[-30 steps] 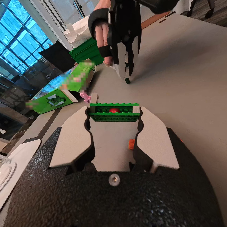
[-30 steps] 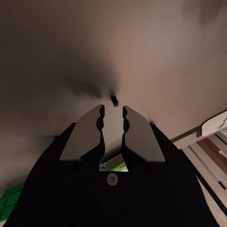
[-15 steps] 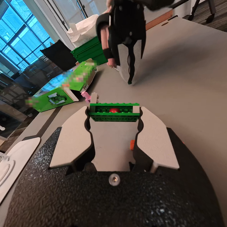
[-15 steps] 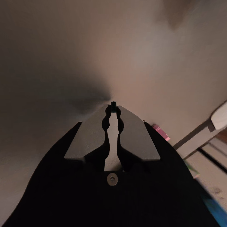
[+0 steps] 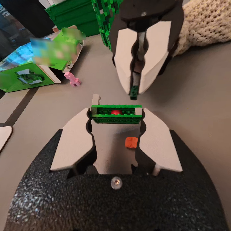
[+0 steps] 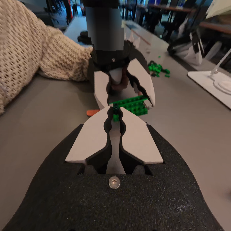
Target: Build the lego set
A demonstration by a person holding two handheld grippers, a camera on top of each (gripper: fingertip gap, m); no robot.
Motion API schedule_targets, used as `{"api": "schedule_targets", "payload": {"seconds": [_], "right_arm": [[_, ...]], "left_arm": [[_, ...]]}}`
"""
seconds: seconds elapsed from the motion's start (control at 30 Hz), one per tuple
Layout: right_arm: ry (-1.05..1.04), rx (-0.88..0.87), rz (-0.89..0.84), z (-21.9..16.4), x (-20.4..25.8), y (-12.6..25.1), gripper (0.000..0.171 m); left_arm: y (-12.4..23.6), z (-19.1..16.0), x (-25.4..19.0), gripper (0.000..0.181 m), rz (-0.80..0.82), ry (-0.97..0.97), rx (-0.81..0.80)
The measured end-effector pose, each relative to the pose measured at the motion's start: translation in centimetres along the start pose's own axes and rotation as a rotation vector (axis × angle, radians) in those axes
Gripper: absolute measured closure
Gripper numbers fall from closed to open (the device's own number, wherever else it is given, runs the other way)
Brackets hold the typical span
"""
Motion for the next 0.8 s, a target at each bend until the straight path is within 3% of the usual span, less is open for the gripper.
{"api": "schedule_targets", "payload": {"seconds": [0.47,0.8], "right_arm": [[0.045,0.175,0.094,-2.2,1.5,-0.7,0.163],[0.004,0.218,0.081,-2.9,1.4,-0.5,0.163]], "left_arm": [[-0.9,-1.6,-1.0,0.105,-0.03,-0.093,0.127],[-1.1,-2.1,-0.8,0.106,-0.1,0.029,0.191]]}}
Point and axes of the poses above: each gripper's, where its closed fingertips meet, y back along the fingers, z out of its top, x = y × z across the jaws, the point moved 1 cm from there along y, back along the fingers, and after that the axes turned 9 degrees about y, right-handed, at the moved point
